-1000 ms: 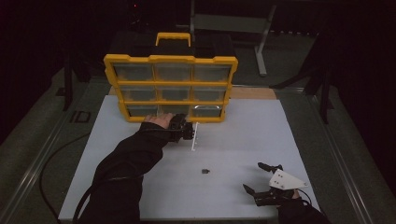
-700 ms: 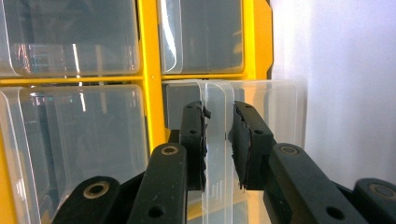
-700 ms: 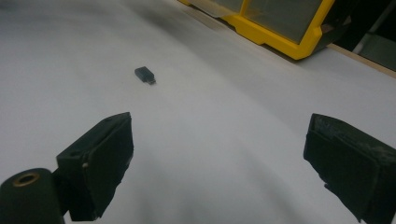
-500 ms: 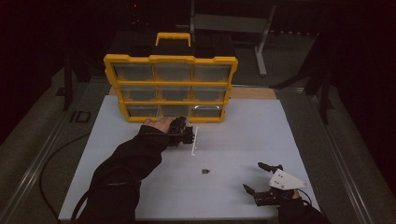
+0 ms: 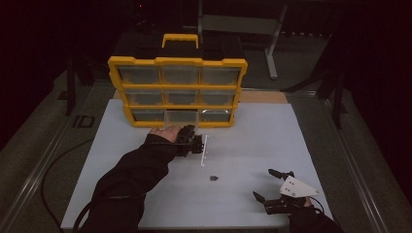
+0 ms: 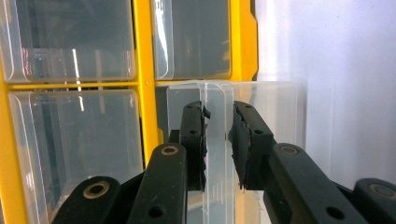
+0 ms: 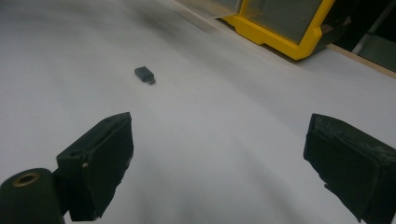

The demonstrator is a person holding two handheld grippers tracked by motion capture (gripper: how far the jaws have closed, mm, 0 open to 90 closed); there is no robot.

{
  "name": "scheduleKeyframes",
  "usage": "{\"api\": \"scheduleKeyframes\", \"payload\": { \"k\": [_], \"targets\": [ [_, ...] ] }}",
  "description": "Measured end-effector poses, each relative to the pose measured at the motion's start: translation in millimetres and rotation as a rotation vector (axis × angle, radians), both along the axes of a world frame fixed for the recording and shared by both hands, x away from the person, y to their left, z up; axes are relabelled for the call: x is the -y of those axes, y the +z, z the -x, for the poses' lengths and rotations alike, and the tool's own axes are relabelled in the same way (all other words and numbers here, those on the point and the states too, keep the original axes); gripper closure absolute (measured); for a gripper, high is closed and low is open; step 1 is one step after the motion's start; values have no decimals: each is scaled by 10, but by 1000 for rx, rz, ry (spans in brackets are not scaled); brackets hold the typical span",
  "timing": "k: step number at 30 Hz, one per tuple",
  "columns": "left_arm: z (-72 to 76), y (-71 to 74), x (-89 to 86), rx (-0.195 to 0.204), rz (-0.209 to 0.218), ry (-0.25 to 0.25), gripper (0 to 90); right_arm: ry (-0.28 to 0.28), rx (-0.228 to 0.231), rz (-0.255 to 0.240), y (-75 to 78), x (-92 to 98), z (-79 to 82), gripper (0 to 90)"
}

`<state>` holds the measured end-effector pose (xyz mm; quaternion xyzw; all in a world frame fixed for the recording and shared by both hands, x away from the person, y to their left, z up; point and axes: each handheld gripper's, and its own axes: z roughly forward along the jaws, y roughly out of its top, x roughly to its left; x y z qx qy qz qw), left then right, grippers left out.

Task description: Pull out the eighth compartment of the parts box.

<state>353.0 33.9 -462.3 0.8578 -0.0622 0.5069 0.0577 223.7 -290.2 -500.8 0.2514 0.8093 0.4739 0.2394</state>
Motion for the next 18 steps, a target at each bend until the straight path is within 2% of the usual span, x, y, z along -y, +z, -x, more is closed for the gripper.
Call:
{"api": "scheduleKeyframes", "payload": {
  "k": [5,18],
  "targets": [
    [26,7,35,-1,-10,3,748,1,1,0,1,1,0,83],
    [77,-5,32,-5,-2,2,748,1,5,0,4,2,3,83]
  ]
}}
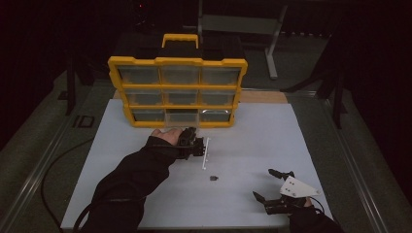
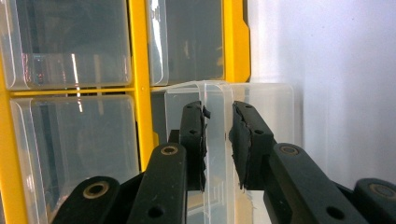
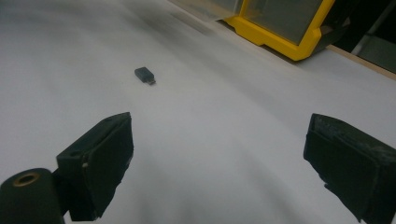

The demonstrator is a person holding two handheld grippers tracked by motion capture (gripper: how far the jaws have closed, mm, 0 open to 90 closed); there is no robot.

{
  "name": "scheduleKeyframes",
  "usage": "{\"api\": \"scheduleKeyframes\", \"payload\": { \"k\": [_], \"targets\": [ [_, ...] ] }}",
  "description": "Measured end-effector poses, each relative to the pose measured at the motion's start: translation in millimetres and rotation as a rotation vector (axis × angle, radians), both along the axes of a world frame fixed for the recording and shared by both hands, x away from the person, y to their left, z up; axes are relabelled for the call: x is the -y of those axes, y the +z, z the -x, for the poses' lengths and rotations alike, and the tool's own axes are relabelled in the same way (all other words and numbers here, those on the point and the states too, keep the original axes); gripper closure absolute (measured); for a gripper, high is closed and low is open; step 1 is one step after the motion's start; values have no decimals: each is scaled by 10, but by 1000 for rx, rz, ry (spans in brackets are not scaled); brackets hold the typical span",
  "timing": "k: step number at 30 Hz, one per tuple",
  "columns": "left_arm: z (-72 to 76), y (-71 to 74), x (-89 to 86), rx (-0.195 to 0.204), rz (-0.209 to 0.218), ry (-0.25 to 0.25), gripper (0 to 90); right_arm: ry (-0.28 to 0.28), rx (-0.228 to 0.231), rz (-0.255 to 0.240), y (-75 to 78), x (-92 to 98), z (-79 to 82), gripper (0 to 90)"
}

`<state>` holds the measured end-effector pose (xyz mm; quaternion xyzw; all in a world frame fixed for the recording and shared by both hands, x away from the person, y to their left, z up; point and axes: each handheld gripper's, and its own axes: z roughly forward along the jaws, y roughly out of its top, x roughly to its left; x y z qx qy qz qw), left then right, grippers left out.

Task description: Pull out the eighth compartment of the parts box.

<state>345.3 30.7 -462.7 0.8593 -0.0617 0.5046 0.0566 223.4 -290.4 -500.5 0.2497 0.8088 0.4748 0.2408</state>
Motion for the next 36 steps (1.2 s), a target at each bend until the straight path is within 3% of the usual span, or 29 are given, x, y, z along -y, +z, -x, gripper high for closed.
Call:
{"api": "scheduleKeyframes", "payload": {
  "k": [16,24,29,31,32,34,35,36],
  "targets": [
    [13,-2,-6,2,0,-9,747,0,-1,0,0,0,0,83],
    [-4,-5,-36,-11,22,-25,731,1,-1,-1,1,2,0,83],
    [-21,-15,-56,-24,9,-13,647,0,0,-1,2,2,1,83],
    [-26,-12,-71,-22,18,0,536,1,-1,-1,2,4,1,83],
    [-28,1,-79,-27,23,8,536,1,-1,-1,2,4,1,83],
    [-34,28,-92,-32,59,19,407,1,-3,0,-1,1,-1,83],
    [-38,46,-99,-38,77,26,407,1,-3,0,-1,1,-1,83],
    [-44,90,-113,-50,119,39,333,0,-2,-1,-1,-1,-1,83]
  ]
}}
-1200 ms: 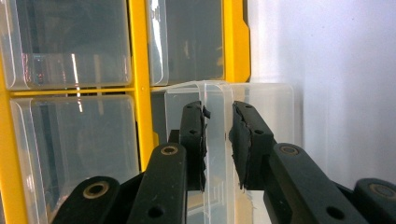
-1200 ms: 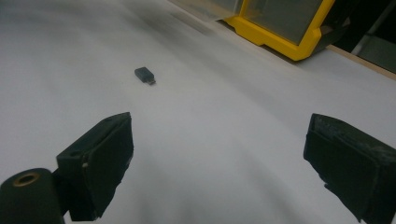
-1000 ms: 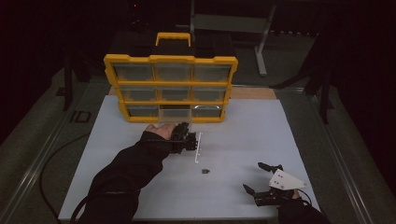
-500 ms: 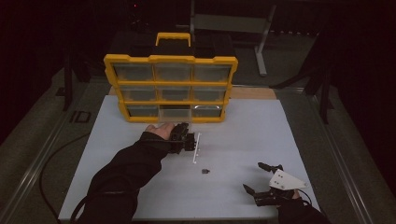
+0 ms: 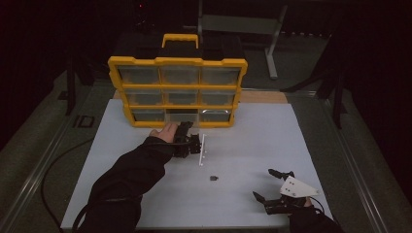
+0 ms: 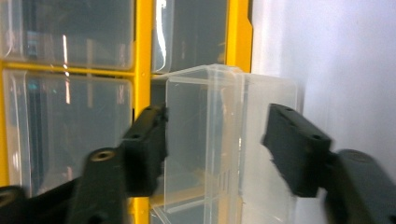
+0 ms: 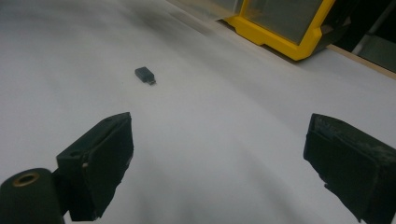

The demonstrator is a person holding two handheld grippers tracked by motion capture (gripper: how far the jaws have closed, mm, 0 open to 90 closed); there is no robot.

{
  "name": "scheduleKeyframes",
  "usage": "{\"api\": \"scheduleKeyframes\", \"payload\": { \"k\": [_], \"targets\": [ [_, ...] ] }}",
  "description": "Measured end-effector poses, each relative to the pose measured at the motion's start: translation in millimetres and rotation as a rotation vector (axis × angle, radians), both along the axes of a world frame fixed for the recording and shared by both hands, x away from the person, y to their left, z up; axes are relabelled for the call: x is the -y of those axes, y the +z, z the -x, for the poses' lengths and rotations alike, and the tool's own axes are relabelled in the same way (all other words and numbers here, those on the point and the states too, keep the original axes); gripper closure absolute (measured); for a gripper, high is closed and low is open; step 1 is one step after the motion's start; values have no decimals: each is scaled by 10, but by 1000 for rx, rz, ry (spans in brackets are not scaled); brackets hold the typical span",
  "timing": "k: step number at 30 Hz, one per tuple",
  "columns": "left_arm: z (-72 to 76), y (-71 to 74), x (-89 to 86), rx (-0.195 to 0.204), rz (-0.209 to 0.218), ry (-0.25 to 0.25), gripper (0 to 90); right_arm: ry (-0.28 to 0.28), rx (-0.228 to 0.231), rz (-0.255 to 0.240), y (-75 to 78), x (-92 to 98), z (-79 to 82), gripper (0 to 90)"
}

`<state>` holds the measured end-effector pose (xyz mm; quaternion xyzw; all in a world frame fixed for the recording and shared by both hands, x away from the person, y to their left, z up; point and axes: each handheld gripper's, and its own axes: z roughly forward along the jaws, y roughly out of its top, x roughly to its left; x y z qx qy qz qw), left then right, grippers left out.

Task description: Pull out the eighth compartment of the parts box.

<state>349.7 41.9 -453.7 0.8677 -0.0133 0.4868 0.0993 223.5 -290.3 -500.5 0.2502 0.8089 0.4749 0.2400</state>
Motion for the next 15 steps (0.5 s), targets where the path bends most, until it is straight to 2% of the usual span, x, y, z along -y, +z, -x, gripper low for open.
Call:
{"api": "scheduleKeyframes", "payload": {
  "k": [3,4,5,6,9,11,12,14,15],
  "targets": [
    [-9,61,-19,-28,49,15,259,0,1,2,1,2,0,83],
    [-9,61,-19,-28,49,15,248,0,0,1,1,2,0,83],
    [-14,93,-36,-43,91,23,237,-1,-1,0,0,0,1,83],
    [-14,93,-36,-43,91,23,221,0,1,1,0,1,0,83],
    [-27,154,-69,-107,176,37,182,0,0,1,1,3,0,83],
    [-40,177,-84,-135,214,50,165,0,0,1,1,3,0,83],
    [-49,191,-103,-171,247,44,153,-1,0,1,0,3,0,83],
    [-63,215,-129,-186,284,53,88,0,1,1,1,3,0,83],
    [-72,231,-147,-210,305,55,88,0,1,1,1,3,0,83]
  ]
}}
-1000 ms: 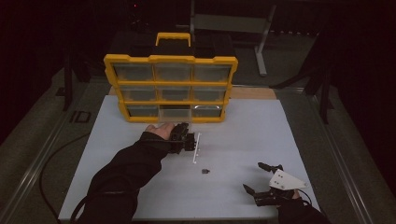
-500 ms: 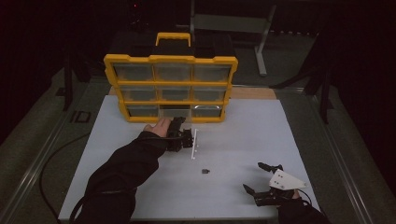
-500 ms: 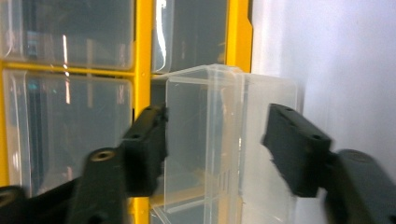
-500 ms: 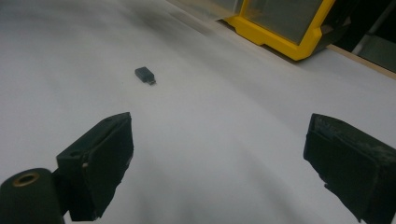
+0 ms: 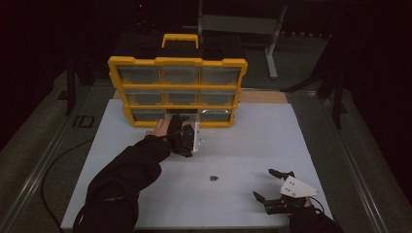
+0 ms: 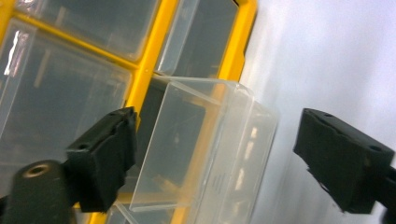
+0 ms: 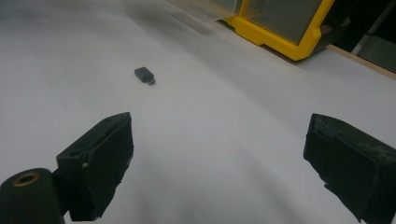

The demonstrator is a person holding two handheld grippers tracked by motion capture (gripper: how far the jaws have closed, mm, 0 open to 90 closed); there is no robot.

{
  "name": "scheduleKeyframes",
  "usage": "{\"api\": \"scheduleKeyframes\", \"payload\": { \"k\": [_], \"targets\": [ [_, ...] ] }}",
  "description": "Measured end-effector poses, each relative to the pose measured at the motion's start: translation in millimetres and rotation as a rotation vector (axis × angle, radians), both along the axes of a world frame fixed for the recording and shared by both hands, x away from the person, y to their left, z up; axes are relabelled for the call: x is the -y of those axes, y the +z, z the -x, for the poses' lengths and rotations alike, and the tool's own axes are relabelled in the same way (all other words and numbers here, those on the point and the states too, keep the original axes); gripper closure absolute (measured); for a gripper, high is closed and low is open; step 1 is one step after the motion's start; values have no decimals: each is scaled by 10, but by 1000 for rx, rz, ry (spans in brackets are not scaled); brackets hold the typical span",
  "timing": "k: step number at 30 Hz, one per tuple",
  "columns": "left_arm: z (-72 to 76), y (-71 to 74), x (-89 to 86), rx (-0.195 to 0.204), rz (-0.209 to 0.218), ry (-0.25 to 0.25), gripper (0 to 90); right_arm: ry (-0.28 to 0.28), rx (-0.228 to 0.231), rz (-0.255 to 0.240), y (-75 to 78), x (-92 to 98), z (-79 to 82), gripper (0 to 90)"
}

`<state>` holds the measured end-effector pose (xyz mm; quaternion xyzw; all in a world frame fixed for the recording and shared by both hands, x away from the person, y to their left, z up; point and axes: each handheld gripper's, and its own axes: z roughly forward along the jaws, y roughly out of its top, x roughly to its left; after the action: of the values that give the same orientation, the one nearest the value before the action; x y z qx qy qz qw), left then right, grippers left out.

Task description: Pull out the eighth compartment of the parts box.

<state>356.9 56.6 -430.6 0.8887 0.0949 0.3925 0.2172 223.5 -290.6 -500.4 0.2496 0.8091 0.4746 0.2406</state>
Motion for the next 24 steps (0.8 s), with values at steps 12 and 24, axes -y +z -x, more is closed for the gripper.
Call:
{"api": "scheduleKeyframes", "payload": {
  "k": [12,24],
  "targets": [
    [-39,165,-187,-202,296,-17,0,-2,-2,-1,-1,-2,0,83],
    [-18,204,-290,-290,416,-57,0,-3,1,2,2,-3,1,83]
  ]
}}
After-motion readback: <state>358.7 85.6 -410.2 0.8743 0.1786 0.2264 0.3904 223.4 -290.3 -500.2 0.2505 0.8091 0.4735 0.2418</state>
